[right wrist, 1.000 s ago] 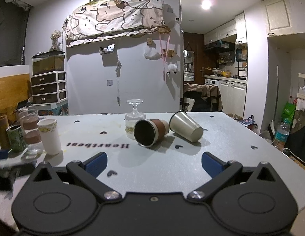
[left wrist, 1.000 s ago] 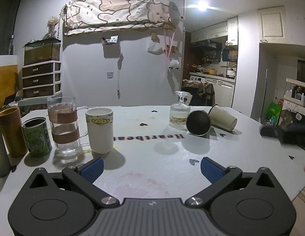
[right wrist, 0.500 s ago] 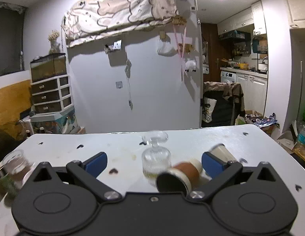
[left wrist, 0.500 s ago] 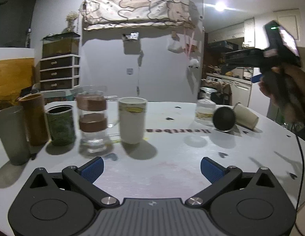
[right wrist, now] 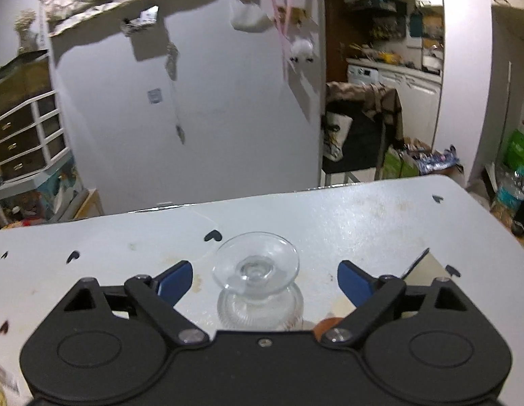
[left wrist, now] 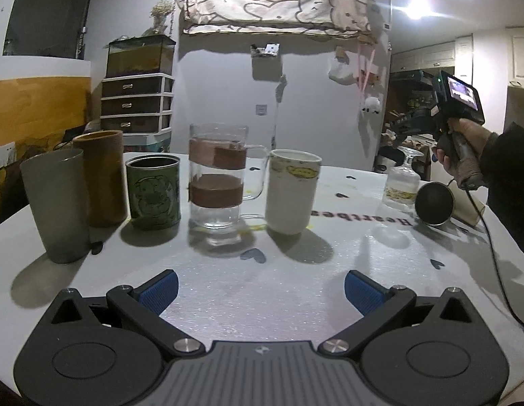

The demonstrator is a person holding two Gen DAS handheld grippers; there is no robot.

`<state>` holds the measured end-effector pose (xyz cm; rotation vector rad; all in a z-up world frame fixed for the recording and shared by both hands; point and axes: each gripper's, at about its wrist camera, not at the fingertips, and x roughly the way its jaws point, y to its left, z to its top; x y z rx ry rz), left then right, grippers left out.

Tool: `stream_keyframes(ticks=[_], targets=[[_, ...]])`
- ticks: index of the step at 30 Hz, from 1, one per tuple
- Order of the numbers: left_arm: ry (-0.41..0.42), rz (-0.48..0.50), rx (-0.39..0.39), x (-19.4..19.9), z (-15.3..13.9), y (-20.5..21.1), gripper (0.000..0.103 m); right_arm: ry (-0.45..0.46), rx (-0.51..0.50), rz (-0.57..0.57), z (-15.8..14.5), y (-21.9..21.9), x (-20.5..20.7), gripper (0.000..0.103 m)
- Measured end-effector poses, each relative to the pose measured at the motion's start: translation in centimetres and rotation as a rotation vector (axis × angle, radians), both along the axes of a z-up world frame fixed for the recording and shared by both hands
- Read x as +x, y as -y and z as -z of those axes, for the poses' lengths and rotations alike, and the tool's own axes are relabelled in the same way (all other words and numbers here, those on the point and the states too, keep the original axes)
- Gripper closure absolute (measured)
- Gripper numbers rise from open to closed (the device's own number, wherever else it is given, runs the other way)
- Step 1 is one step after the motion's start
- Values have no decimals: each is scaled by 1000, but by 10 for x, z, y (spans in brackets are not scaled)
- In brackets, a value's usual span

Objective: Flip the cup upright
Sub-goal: 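Reach the right gripper to the upside-down ribbed glass and grasp its base, then lift the glass with the right gripper and turn it toward the left gripper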

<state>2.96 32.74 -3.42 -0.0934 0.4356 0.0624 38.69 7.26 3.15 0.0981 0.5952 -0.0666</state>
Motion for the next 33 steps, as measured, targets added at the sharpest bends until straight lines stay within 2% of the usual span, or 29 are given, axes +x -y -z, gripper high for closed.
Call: stream_keyframes(ticks=[2, 3, 4, 5, 12, 19, 24, 30, 33], targets=[[-9, -6, -2, 2, 2, -2, 0, -10, 25, 3, 2, 0, 10, 18], [-14, -9, -3, 4, 3, -3, 0, -17, 32, -3, 4, 0, 13, 25], [-18, -10, -5, 5, 3, -3, 0, -24, 35, -17, 5, 0, 16, 42], [-21, -11, -7, 5, 4, -4, 0, -35, 36, -30, 6, 0, 18, 43], [-37, 16, -18, 12, 3, 0, 0, 0, -33, -119, 4, -15, -12, 43], [-36, 42, -23, 7, 5, 10, 0, 46, -111, -308, 16, -37, -104, 43], [-35, 55, -43, -1, 4, 12, 0, 63, -87, -412, 35, -40, -176, 43], [-32, 69, -75, -5, 0, 15, 0, 25, 17, -511, 63, -30, -261, 43], [-36, 75, -117, -1, -2, 17, 0, 11, 23, -550, 74, -25, -299, 43]])
